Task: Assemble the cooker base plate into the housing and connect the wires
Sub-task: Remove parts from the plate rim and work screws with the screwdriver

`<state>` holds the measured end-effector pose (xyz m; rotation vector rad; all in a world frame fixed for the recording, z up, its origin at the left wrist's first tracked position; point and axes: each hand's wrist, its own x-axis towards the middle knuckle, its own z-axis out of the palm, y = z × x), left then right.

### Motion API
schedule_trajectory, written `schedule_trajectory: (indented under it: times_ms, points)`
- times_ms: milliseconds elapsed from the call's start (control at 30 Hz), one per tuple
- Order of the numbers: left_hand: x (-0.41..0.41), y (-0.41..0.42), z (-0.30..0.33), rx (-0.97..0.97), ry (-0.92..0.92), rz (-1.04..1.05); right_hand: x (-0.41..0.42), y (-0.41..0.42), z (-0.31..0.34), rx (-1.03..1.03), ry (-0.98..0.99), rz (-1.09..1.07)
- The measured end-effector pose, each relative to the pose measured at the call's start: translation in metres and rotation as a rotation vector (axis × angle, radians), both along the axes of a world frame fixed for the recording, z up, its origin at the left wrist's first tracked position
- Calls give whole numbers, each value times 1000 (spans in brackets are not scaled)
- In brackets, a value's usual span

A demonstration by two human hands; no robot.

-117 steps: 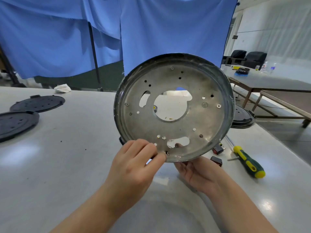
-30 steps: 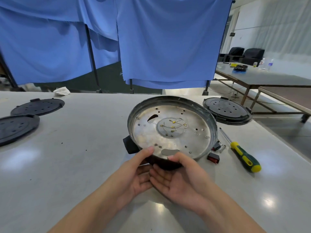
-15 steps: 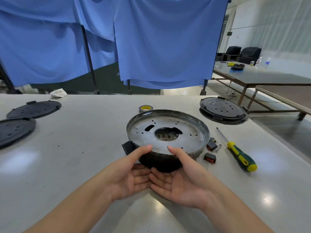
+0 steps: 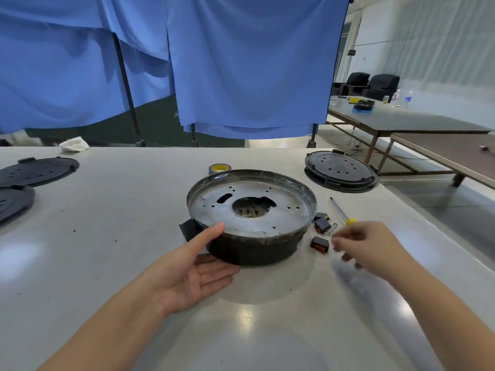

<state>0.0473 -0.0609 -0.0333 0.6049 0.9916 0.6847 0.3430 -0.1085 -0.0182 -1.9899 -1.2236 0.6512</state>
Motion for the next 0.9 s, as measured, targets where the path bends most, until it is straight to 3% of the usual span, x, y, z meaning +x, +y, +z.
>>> schedule_trajectory:
  times_ms: [100,233,533,767,900]
  points:
    - [2,-1,0,13,10,11,21,23,-8,35,-611,-107]
    - [4,0,1,23,20,17,23,42,-16,-50,-1044,-31]
    - [4,-2,0,28,22,20,19,55,-18,-144,-1204,76]
    - [3,-2,0,16,22,25,30,55,-9,-83,-1259,294]
    - [4,-2,1,8,22,30,39,54,-3,-132,-1178,314]
